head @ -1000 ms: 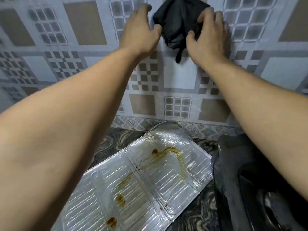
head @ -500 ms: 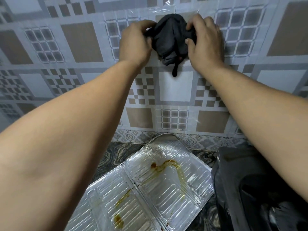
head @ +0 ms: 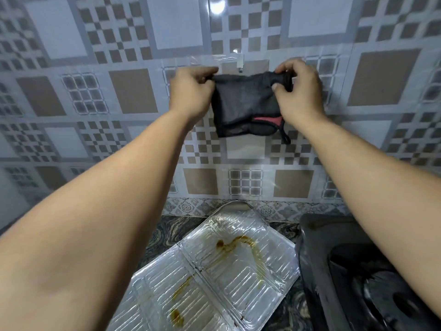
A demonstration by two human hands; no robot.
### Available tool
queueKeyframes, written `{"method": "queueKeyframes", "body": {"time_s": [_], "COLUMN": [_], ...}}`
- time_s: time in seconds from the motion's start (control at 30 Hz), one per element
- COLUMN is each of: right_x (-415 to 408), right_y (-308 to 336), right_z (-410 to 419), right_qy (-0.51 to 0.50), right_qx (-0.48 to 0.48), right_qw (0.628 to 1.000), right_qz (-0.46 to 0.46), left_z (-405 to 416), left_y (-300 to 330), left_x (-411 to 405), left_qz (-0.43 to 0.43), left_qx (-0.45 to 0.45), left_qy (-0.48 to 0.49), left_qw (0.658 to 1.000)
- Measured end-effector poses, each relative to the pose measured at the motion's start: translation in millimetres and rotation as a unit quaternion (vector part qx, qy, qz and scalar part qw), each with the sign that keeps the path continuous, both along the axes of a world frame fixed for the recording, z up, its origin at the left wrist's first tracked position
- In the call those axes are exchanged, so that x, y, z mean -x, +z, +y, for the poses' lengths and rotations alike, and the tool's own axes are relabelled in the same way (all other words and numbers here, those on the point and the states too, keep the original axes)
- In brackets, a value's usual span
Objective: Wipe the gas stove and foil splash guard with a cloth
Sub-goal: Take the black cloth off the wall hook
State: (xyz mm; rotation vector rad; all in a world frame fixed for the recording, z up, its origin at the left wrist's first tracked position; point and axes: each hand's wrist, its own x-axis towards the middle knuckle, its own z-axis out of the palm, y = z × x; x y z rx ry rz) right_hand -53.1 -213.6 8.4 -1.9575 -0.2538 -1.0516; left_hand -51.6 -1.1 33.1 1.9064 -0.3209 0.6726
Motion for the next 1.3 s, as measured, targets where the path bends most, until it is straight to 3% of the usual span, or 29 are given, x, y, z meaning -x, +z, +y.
{"method": "queueKeyframes", "body": {"time_s": [0.3, 0.6, 0.77, 0.87, 1.03, 1.1, 1.2, 1.3], "right_x": [88, 197, 244, 267, 286, 282, 273, 254], "right_y": [-65, -96, -109, -110, -106, -107, -112, -126], "right_z": [-4, 20, 17, 5, -22, -35, -52, -67], "right_qy": [0.040, 0.042, 0.158, 0.245, 0.260, 0.229, 0.147, 0.157], "right_qx": [-0.088, -0.153, -0.315, -0.366, -0.316, -0.292, -0.169, -0.082], "right_qw": [0.988, 0.980, 0.918, 0.874, 0.886, 0.906, 0.959, 0.964], "right_qz": [0.117, 0.124, 0.179, 0.204, 0.219, 0.201, 0.174, 0.200], "left_z": [-10, -47, -64, -73, -96, -106, -123, -145], "left_y": [-72, -106, -112, -117, -123, -123, -122, -122], "left_x": [78, 185, 234, 252, 261, 259, 251, 237], "left_qz": [0.135, 0.169, 0.214, 0.230, 0.210, 0.208, 0.216, 0.218], "left_qx": [0.064, 0.147, 0.227, 0.239, 0.237, 0.249, 0.251, 0.271], "left_qy": [-0.077, -0.135, -0.198, -0.216, -0.184, -0.186, -0.209, -0.212], "left_qw": [0.986, 0.965, 0.929, 0.919, 0.930, 0.927, 0.920, 0.913]}}
